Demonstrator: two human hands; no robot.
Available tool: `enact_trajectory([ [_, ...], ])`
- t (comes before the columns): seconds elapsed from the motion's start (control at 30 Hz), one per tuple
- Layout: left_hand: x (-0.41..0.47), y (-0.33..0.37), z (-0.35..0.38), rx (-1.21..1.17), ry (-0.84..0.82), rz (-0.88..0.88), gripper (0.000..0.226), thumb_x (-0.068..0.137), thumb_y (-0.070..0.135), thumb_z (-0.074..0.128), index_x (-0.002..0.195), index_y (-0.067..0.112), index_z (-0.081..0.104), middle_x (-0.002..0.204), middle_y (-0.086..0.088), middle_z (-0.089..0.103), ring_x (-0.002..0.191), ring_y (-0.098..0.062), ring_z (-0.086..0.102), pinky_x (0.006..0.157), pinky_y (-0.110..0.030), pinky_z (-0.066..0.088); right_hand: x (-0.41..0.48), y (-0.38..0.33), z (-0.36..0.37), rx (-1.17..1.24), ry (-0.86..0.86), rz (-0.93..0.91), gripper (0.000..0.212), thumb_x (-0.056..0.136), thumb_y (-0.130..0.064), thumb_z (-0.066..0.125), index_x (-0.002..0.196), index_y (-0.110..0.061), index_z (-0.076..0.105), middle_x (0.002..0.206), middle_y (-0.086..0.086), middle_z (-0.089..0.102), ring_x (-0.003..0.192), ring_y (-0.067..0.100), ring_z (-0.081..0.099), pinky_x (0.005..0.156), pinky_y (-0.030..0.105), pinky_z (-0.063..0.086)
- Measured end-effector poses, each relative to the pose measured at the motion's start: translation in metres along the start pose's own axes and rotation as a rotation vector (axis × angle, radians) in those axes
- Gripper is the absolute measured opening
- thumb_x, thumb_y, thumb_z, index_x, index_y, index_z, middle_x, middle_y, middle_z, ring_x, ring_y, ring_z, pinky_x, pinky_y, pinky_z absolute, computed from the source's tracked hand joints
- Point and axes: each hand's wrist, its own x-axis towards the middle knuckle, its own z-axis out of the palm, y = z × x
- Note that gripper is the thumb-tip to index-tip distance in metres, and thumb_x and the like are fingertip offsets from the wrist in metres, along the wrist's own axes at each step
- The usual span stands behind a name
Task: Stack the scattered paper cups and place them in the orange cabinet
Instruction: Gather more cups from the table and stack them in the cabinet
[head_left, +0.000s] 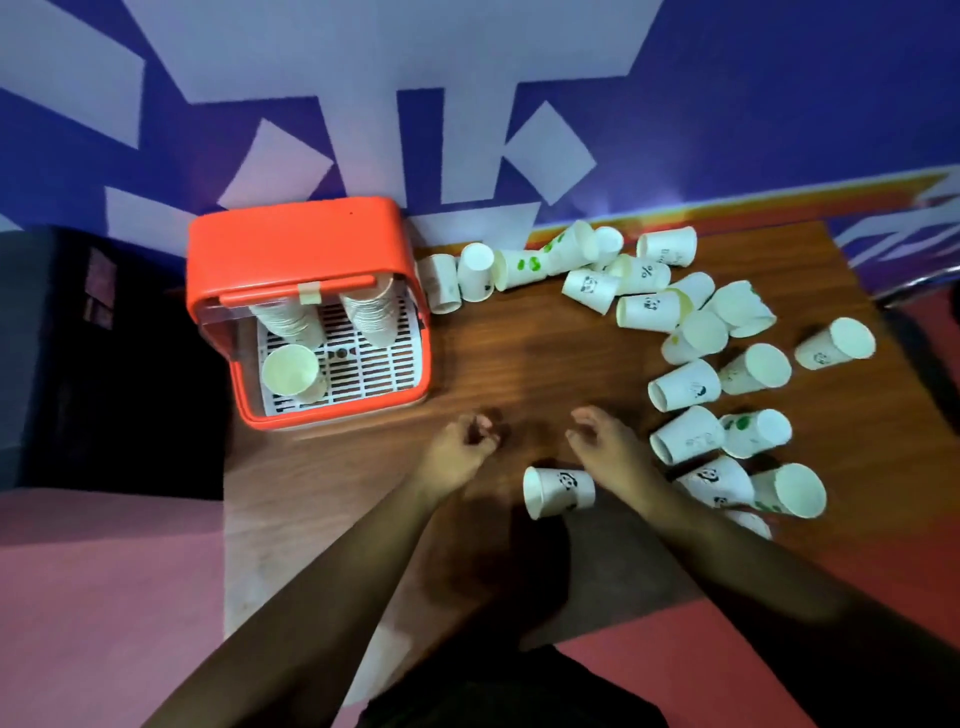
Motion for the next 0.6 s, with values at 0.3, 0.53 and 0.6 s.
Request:
enact_trajectory([
  [0.3,-0.014,-0.015,0.059,-0.064,-0.242,-0.177,0.037,0.1,0.022,0.06,0.136,0.014,0.059,0.13,0.0,0.065,0.116,-0.016,0.061,0.107,-0.033,0.044,-0.014,0.043,0.051,0.184,-0.025,0.232,0.045,0.093,-0.015,0.06,0.134,0.002,0.054,0.131,0.018,0.06,0.123,0.03,0.056,0.099,0.03,0.042],
  [0.53,-0.005,-0.026,0.058,-0.043,-0.121,-0.156,0.042,0.085,0.043,0.07,0.126,0.031,0.066,0.127,-0.005,0.068,0.116,-0.023,0.065,0.107,-0.04,0.048,-0.003,0.034,0.045,0.42,-0.037,0.251,0.039,0.086,-0.011,0.068,0.125,-0.006,0.064,0.118,0.011,0.068,0.099,0.016,0.065,0.088,0.029,0.053],
  [0.6,-0.001,-0.028,0.053,-0.087,-0.008,-0.132,0.035,0.074,0.059,0.069,0.108,0.049,0.066,0.123,-0.007,0.067,0.115,-0.023,0.064,0.106,-0.045,0.049,-0.004,0.035,0.036,0.469,-0.064,0.209,0.041,0.081,-0.013,0.075,0.121,-0.013,0.064,0.115,0.005,0.069,0.098,0.017,0.068,0.092,0.037,0.056],
])
